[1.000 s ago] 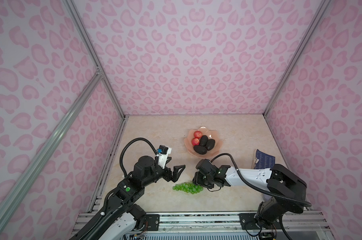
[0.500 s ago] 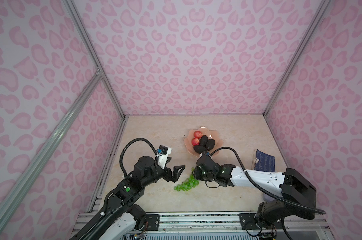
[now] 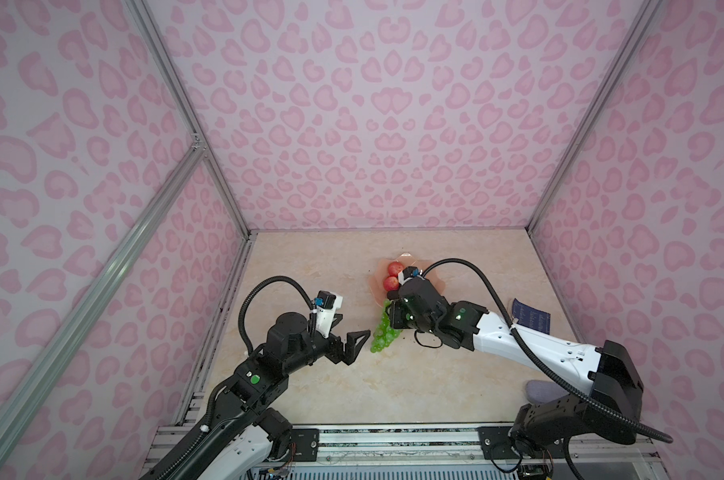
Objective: Place and organize the fake fruits in the fruit bowl
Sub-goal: 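Lift the grapes and lay them on top of the bowl with the right gripper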
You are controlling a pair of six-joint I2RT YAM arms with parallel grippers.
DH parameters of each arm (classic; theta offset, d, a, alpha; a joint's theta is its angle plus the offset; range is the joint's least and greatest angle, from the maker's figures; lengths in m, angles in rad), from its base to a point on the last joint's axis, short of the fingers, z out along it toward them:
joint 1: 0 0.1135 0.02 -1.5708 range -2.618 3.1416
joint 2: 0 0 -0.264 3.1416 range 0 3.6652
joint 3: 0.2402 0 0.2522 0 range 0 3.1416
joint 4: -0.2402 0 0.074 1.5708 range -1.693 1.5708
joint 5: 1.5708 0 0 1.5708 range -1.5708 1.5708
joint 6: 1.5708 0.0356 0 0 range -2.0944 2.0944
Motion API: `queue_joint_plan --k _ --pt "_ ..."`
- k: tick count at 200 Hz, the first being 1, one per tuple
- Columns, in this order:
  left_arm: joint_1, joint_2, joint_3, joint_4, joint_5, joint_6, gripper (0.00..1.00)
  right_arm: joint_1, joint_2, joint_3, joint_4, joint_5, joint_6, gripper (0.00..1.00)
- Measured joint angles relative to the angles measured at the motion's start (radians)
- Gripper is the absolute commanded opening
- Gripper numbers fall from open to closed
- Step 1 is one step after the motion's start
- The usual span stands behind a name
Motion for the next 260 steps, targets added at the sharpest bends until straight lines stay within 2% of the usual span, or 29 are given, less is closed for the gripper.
queue_joint_plan --k 50,89,147,199,224,260 --pt "0.000 -0.001 0.000 0.000 0.000 0.000 1.00 -0.126 0.010 0.085 -0.015 -0.075 -0.134 0.21" --pt "0.000 0.000 0.000 0.001 0.008 0.000 1.00 -0.227 0.078 0.131 0.010 -0.160 -0.200 0.22" --pt "0.000 0.027 0.008 0.003 0.011 0.000 1.00 -0.388 0.240 0.177 0.077 -0.322 -0.233 0.22" --pt "0.000 0.064 0.026 0.007 0.011 0.001 1.00 -0.454 0.383 0.190 0.129 -0.366 -0.251 0.25" --pt "0.000 0.088 0.036 0.008 0.011 0.001 1.00 -0.473 0.435 0.202 0.140 -0.359 -0.257 0.35" --pt "0.000 0.123 0.047 0.008 0.009 0.005 1.00 -0.480 0.470 0.216 0.141 -0.334 -0.275 0.59"
